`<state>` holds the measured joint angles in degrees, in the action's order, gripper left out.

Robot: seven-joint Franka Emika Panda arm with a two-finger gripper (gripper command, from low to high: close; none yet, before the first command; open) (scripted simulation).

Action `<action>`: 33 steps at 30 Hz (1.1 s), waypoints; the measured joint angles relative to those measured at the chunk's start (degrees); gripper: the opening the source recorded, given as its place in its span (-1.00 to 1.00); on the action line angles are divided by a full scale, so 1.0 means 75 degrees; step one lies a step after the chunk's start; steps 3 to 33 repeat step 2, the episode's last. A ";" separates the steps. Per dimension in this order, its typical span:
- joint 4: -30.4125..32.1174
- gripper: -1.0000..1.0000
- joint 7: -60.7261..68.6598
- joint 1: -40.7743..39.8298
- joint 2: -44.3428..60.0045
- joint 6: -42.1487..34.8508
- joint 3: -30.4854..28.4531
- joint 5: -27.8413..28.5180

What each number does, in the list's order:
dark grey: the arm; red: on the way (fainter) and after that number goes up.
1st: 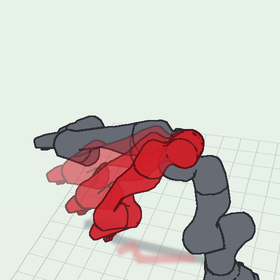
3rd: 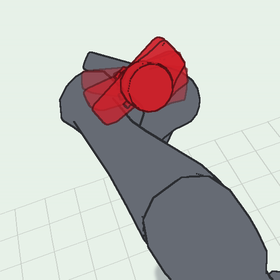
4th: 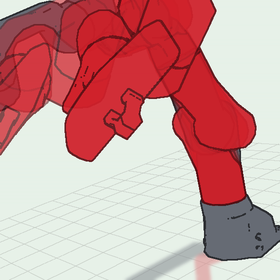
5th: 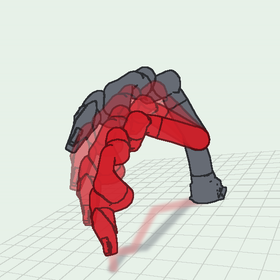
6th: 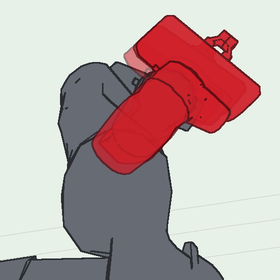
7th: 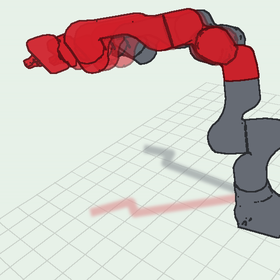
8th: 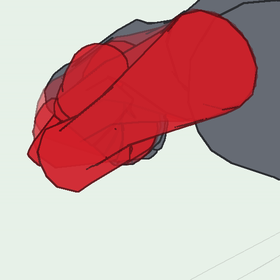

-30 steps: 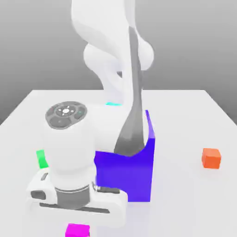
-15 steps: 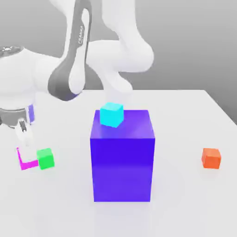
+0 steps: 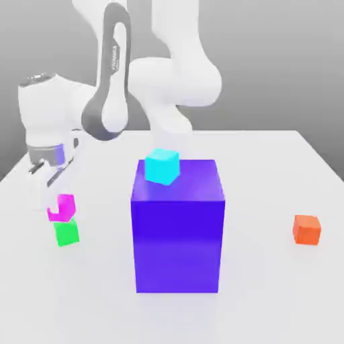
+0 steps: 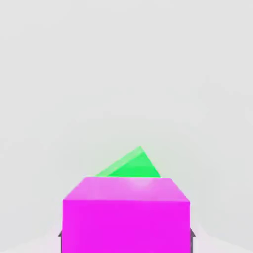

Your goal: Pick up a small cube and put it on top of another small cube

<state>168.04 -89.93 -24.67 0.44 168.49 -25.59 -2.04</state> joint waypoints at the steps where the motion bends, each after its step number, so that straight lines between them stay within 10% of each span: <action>1: 0.0000 1.00 0.0000 0.0031 0.0000 0.0000 -0.0001 0.0000; 33: 0.0000 1.00 0.0000 0.0014 0.0000 0.0000 -0.0001 0.0000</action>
